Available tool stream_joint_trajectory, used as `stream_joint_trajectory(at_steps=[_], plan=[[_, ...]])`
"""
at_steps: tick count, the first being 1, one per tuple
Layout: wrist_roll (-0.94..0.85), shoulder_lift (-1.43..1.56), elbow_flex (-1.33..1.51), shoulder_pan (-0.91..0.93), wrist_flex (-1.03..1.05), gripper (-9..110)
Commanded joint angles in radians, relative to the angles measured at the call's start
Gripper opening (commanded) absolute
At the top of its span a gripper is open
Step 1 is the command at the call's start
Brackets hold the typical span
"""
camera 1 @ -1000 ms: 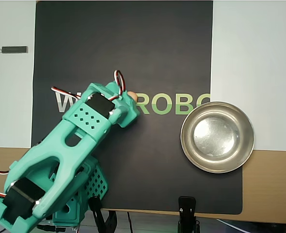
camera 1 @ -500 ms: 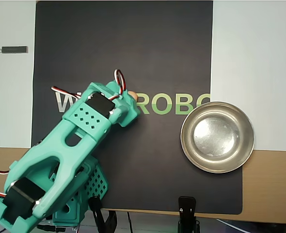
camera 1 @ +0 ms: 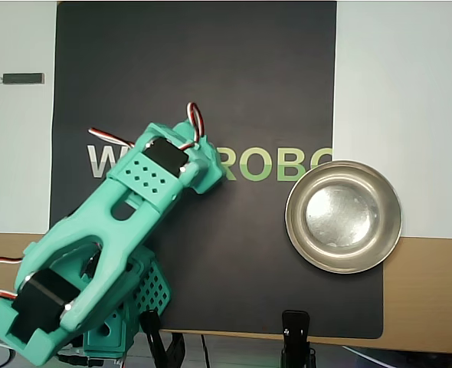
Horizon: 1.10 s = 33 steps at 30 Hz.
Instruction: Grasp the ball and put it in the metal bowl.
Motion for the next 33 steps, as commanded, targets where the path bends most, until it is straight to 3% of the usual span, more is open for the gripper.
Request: stream_joint_trajectory(at_steps=[1, 33], plan=[[0.005, -0.012, -0.060, 0.015, -0.006, 52], [-0.005, -0.038, -0.029, -0.015, -0.005, 51]])
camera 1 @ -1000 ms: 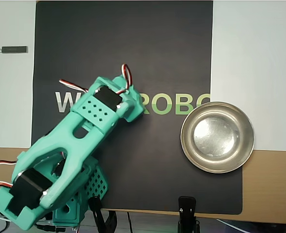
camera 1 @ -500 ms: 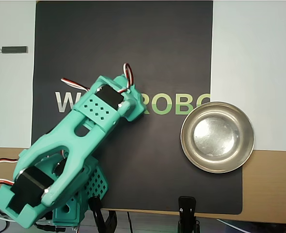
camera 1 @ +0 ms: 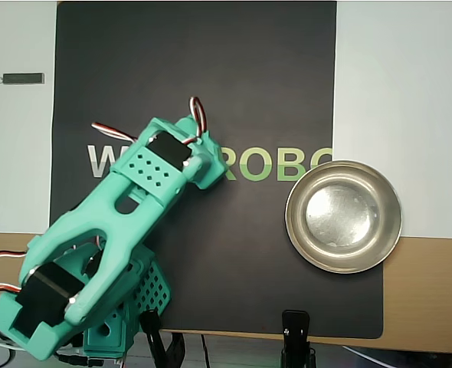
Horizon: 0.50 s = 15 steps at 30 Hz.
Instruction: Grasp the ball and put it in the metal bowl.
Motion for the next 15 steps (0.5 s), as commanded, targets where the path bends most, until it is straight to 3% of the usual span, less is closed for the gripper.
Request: stream_joint_trajectory(at_steps=[1, 15], plan=[[-0.005, -0.002, 0.002, -0.008, -0.005, 51], [-0.005, -0.002, 0.008, -0.008, -0.005, 50]])
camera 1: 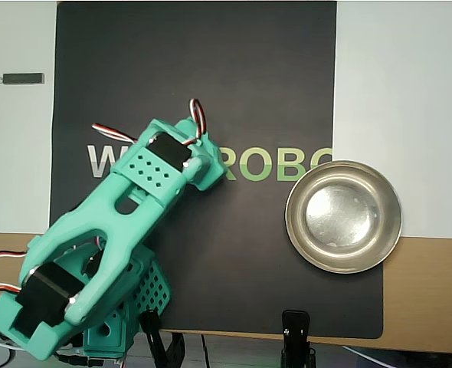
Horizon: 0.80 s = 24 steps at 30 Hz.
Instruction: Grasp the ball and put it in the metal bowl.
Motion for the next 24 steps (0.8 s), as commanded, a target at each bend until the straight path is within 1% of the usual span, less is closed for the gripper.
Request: stream_joint_trajectory(at_steps=[1, 5, 6, 17, 24], plan=[[-0.005, 0.000, 0.000, -0.008, -0.005, 47], [-0.005, 0.000, 0.000, -0.006, -0.005, 25], [-0.005, 0.000, 0.000, -0.005, -0.005, 23], [0.005, 0.017, -0.023, 0.002, -0.003, 22], [0.028, 0.017, -0.141, 0.028, 0.023, 22]])
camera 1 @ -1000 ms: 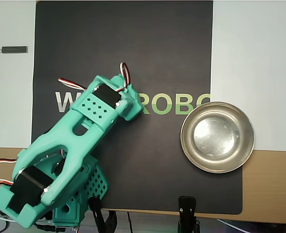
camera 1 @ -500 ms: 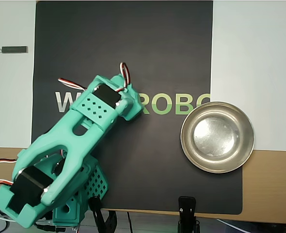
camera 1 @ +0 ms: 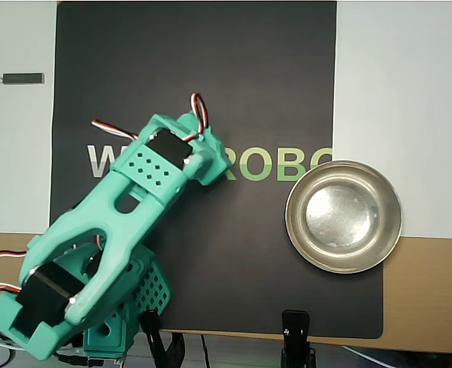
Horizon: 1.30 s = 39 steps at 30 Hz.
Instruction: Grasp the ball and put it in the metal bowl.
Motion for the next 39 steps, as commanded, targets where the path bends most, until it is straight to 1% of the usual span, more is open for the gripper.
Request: stream_joint_trajectory(at_steps=[1, 13, 20, 23, 39], plan=[[0.025, 0.017, -0.097, 0.018, 0.028, 22], [0.044, 0.018, -0.364, 0.130, 0.345, 23], [0.040, 0.018, -0.472, 0.232, 0.471, 23], [0.038, 0.015, -0.503, 0.273, 0.494, 23], [0.037, -0.015, -0.591, 0.463, 0.480, 23]])
